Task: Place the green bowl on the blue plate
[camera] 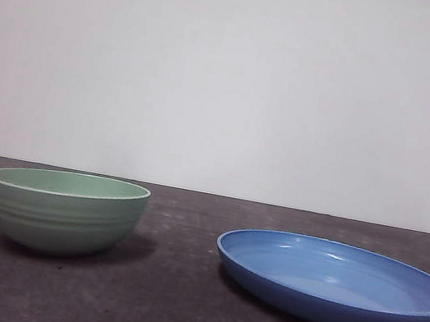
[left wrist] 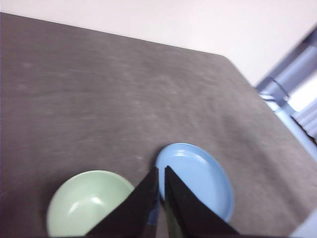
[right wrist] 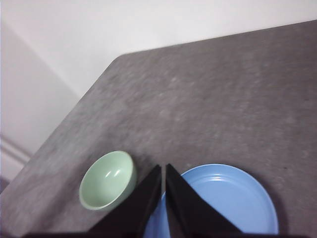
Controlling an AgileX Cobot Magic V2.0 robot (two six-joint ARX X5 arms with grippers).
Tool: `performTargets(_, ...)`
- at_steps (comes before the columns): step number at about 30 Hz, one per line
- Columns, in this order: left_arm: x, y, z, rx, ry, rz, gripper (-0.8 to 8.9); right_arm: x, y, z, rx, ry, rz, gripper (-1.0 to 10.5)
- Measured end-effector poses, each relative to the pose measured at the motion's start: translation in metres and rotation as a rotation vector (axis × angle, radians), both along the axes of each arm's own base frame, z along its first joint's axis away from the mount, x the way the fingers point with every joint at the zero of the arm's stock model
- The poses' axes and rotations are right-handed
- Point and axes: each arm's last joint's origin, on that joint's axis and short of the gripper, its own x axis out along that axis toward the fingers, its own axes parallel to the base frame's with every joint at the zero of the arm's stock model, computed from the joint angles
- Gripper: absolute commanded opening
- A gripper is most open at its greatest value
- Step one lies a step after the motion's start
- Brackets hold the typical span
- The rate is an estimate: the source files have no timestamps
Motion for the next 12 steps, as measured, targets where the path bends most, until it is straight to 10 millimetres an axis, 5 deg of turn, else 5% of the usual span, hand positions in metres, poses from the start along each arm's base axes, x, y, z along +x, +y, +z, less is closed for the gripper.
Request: performTargets(12,0.004,-0.012,0.008,0.048,0.051,-0.115,0.47,0.002,0.022,0.013,-0.05,0.012,0.222,0.1)
